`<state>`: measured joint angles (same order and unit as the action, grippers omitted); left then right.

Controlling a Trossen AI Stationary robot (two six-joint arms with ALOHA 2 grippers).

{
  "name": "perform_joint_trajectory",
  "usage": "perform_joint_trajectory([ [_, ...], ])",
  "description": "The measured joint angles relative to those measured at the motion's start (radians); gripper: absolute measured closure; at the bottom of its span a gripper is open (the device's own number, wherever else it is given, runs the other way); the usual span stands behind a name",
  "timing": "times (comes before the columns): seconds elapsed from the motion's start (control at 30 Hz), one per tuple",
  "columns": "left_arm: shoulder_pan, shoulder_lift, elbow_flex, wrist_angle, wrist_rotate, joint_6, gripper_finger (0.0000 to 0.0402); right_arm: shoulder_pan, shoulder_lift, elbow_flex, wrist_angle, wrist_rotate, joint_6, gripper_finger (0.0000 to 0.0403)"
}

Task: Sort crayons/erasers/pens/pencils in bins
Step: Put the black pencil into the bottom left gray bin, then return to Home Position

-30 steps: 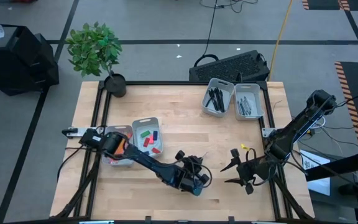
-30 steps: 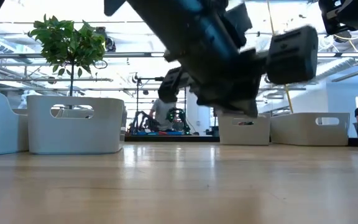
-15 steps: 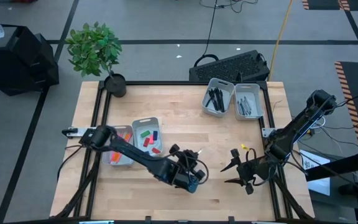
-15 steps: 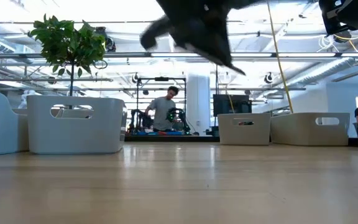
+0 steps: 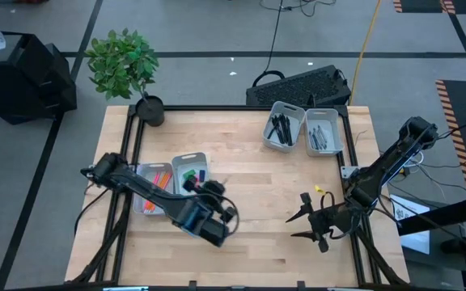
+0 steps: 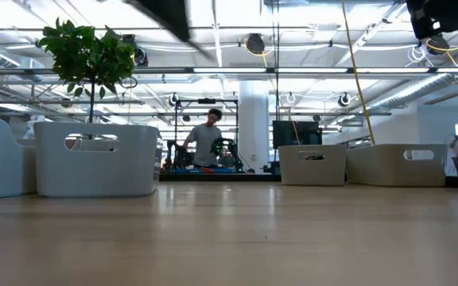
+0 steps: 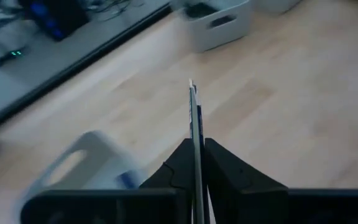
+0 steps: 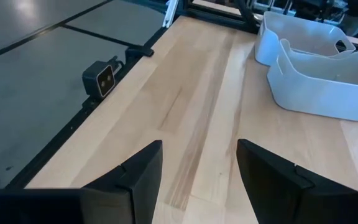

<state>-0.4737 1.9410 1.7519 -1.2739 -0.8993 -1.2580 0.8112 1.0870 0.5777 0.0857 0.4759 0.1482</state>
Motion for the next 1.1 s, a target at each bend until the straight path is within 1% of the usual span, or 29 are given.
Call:
perform_joint_trajectory([
  [0.1,-0.015,-0.016,0.0,-0.156,0.017,-0.097,0.0368,0.0,0.0,0.0,0.014,0.0,0.007,0.0202],
  [0.23,-0.038,-0.027,0.0,-0.294,0.048,-0.172,0.0385,0.0,0.0,0.0,0.012,0.026,0.051,0.0202],
  [0.3,-0.042,-0.033,-0.005,-0.296,0.069,-0.167,0.0388,0.0,0.0,0.0,0.012,0.027,0.073,0.0202],
  [0.4,-0.043,-0.078,-0.075,-0.296,0.106,-0.168,0.0386,0.0,0.0,0.0,0.012,0.03,0.105,0.0202],
  [0.53,-0.056,-0.18,-0.245,-0.282,0.144,-0.242,0.0381,0.0,0.0,0.0,0.017,0.053,0.165,0.0202],
  [0.6,-0.069,-0.245,-0.338,-0.261,0.146,-0.283,0.0389,0.0,0.0,0.0,0.016,0.053,0.188,0.0202],
  [0.67,-0.09,-0.315,-0.436,-0.266,0.169,-0.334,0.04,0.0,0.0,0.0,0.019,0.054,0.207,0.0202],
  [0.87,-0.124,-0.483,-0.712,-0.258,0.328,-0.456,0.0401,0.0,0.0,0.0,0.019,0.127,0.282,0.0202],
  [0.93,-0.137,-0.519,-0.797,-0.231,0.385,-0.489,0.0401,-0.001,0.0,0.0,0.021,0.131,0.315,0.0202],
  [1.0,-0.152,-0.549,-0.865,-0.19,0.423,-0.524,0.0401,0.0,0.0,0.0,0.02,0.131,0.344,0.0202],
  [1.1,-0.173,-0.571,-0.914,-0.149,0.448,-0.57,0.0401,0.0,0.0,0.0,0.02,0.131,0.388,0.0202],
])
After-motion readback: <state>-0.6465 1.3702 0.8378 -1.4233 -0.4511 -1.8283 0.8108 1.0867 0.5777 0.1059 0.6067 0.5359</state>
